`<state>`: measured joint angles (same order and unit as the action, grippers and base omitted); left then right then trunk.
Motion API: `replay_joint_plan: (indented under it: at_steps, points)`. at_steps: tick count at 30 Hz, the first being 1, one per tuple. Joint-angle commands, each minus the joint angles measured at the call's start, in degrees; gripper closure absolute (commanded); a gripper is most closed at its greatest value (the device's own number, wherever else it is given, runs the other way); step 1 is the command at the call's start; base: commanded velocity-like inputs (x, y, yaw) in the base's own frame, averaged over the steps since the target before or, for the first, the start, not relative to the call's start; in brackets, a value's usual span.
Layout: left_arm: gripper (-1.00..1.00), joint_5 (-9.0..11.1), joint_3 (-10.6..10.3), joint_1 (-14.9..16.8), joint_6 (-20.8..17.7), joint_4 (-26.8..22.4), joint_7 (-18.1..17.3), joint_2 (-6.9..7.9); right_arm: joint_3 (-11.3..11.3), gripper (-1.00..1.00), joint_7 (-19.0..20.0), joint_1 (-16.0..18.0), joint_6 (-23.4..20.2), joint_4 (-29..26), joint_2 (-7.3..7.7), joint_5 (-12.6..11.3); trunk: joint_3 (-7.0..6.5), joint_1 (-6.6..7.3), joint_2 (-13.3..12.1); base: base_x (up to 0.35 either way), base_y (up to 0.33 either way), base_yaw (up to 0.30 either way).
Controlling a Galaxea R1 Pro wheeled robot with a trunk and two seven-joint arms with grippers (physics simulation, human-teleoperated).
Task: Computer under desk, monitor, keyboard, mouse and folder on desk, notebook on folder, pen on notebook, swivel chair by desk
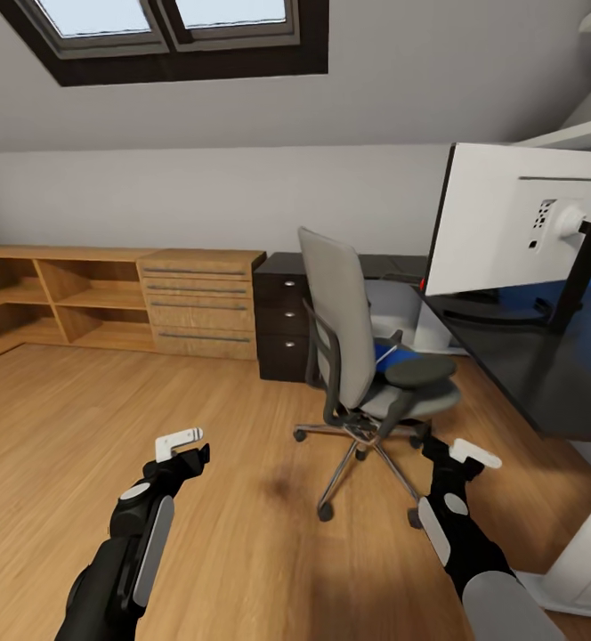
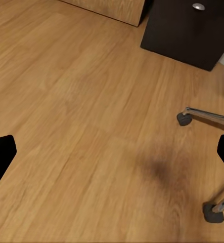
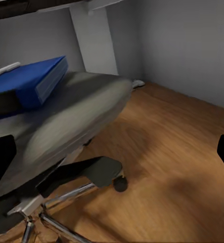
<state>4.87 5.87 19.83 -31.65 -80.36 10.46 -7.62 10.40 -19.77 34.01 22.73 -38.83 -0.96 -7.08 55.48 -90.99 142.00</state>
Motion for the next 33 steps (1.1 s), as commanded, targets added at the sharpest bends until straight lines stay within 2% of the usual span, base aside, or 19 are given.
replay_joint_plan:
  at_steps: [1,16,25,33]
  points:
    - [-1.00,0.51,0.03,0.03,-0.25,-0.04,0.35,-0.03,0.06,-1.00,0.22,0.04,0.58,-0.01,-0.05,-0.47,0.06,-0.02,0.02,0.283,-0.083,0.000]
    - [-1.00,0.50,0.02,0.03,-0.25,0.12,0.35,-0.03,0.04,-1.00,0.27,0.02,1.00,-0.44,-0.13,-0.26,0.06,-0.02,0.02,0.271,-0.164,0.000]
    - [-1.00,0.44,0.02,0.03,-0.25,0.12,0.35,-0.03,-0.10,-1.00,0.19,0.05,1.00,-0.38,-0.25,-0.18,0.06,-0.02,0.02,0.050,-0.045,0.027]
    - [-1.00,0.41,0.02,0.03,-0.25,0.12,0.35,-0.02,-0.15,-1.00,0.17,0.01,1.00,-0.37,-0.30,-0.12,0.06,-0.02,0.02,0.001,-0.001,0.246]
